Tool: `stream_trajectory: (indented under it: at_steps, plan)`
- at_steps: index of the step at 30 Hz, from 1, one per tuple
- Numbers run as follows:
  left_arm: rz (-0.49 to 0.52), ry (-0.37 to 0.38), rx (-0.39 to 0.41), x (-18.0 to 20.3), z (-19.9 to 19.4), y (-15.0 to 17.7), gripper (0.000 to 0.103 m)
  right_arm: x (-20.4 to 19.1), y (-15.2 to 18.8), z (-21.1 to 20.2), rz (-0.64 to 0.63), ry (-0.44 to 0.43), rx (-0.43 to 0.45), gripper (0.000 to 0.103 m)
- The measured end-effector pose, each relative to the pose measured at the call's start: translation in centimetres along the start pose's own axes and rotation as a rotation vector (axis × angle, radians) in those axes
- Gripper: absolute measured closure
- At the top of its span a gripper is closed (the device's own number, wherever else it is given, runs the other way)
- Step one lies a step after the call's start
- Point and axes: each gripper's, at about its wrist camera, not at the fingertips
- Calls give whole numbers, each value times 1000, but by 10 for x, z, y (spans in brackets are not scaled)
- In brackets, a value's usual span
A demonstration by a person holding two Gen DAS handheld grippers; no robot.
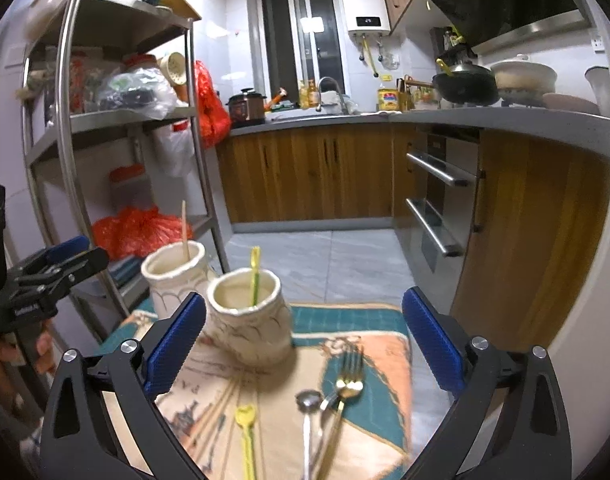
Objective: Organize utensils
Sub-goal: 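Withdraw both open tools back toward the utensils on the placemat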
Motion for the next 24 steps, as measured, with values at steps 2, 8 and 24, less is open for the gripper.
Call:
stream_trajectory:
  at_steps: [2, 8, 24]
  plan:
    - [-9, -17, -23, 0, 0, 5, 6, 4, 3, -3, -11, 8, -8, 5]
    - [17, -19, -83, 9, 1, 26, 6, 7, 22, -8, -63, 52, -54, 5]
    - [133, 95, -364, 63, 19, 98, 6, 3, 70, 12, -101, 49, -242, 5]
Point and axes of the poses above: each gripper's, at about its wrist camera, not at the fingertips, and z roughly the way its jaws point, x to its right, y to its underside, and after that the axes turned 3 degrees about z, right-handed
